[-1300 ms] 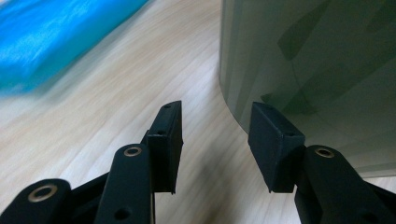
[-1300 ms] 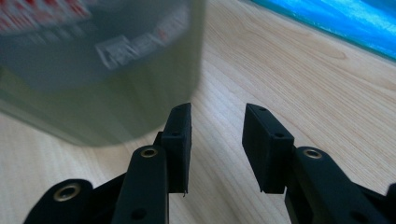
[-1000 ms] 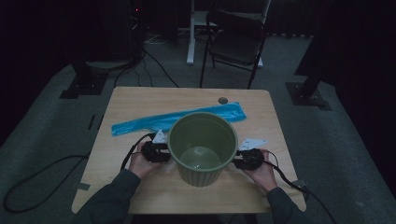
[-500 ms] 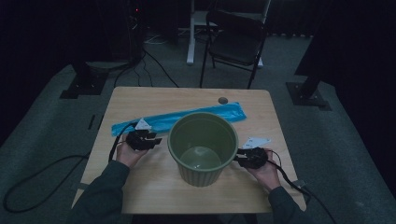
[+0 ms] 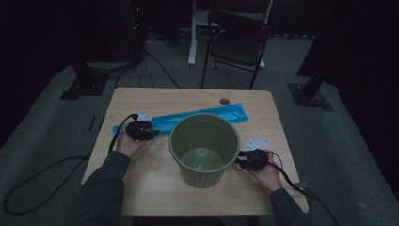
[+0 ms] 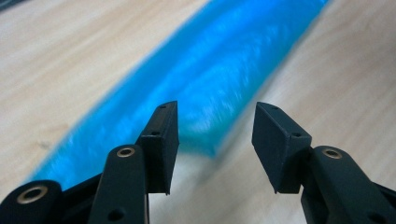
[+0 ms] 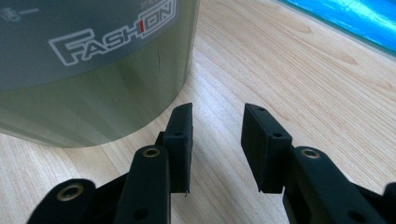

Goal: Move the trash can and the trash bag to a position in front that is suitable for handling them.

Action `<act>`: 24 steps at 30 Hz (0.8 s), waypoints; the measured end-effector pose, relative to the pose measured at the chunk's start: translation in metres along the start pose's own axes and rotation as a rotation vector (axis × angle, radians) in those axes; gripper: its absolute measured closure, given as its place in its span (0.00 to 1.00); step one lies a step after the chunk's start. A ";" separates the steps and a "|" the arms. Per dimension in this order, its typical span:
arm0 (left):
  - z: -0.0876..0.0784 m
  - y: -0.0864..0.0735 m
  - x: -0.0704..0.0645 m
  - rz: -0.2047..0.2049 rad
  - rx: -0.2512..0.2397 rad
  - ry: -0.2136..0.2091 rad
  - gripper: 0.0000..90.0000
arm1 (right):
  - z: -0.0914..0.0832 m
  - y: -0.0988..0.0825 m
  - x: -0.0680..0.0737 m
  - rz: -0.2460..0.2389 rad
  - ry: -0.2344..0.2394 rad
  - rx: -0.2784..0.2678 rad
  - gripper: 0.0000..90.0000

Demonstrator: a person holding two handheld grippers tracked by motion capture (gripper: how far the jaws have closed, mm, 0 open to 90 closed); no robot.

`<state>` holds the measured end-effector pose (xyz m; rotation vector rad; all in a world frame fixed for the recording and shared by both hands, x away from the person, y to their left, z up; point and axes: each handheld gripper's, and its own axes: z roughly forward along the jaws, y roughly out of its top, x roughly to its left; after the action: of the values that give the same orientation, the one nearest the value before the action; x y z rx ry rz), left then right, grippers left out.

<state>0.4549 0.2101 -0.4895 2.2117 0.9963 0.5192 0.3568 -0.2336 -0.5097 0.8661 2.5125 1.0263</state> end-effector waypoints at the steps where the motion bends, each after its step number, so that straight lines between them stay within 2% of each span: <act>1: 0.002 0.003 0.001 0.000 0.000 0.000 0.56 | 0.000 0.000 0.000 -0.001 0.000 0.002 0.71; 6: 0.014 0.012 0.002 -0.002 0.019 -0.018 0.55 | 0.001 0.000 0.000 -0.006 -0.001 0.010 0.71; 8: 0.026 0.012 0.000 -0.028 0.050 -0.059 0.54 | 0.001 -0.001 0.000 -0.005 0.000 0.012 0.71; 10: 0.034 0.010 -0.001 -0.021 0.085 -0.063 0.54 | 0.001 -0.001 0.000 -0.002 0.002 0.009 0.71; 12: 0.037 0.008 -0.002 -0.025 0.096 -0.065 0.55 | 0.000 -0.001 -0.001 -0.002 0.003 0.007 0.71; 13: 0.040 0.007 -0.002 -0.033 0.118 -0.063 0.55 | -0.001 -0.001 -0.001 0.004 0.002 0.006 0.71; 16: 0.042 0.005 -0.003 -0.036 0.144 -0.048 0.79 | -0.001 -0.003 -0.003 0.016 0.004 0.006 0.71; 17: 0.041 0.002 -0.005 -0.025 0.164 -0.044 0.79 | -0.001 -0.003 -0.003 0.018 0.004 0.006 0.71; 18: 0.039 0.000 -0.005 -0.020 0.164 -0.048 0.89 | -0.001 -0.003 -0.003 0.020 0.003 0.007 0.71; 19: 0.036 -0.002 -0.006 -0.021 0.158 -0.051 0.94 | -0.001 -0.003 -0.003 0.020 0.004 0.008 0.71; 21: 0.028 -0.007 -0.008 -0.021 0.150 -0.069 0.98 | -0.001 -0.003 -0.003 0.020 0.003 0.008 0.71; 24: 0.014 -0.017 -0.013 0.002 0.153 -0.082 0.99 | -0.002 -0.003 -0.003 0.019 0.004 0.009 0.70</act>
<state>0.4459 0.2029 -0.5130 2.3487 1.0196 0.3605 0.3572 -0.2384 -0.5109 0.8934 2.5189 1.0251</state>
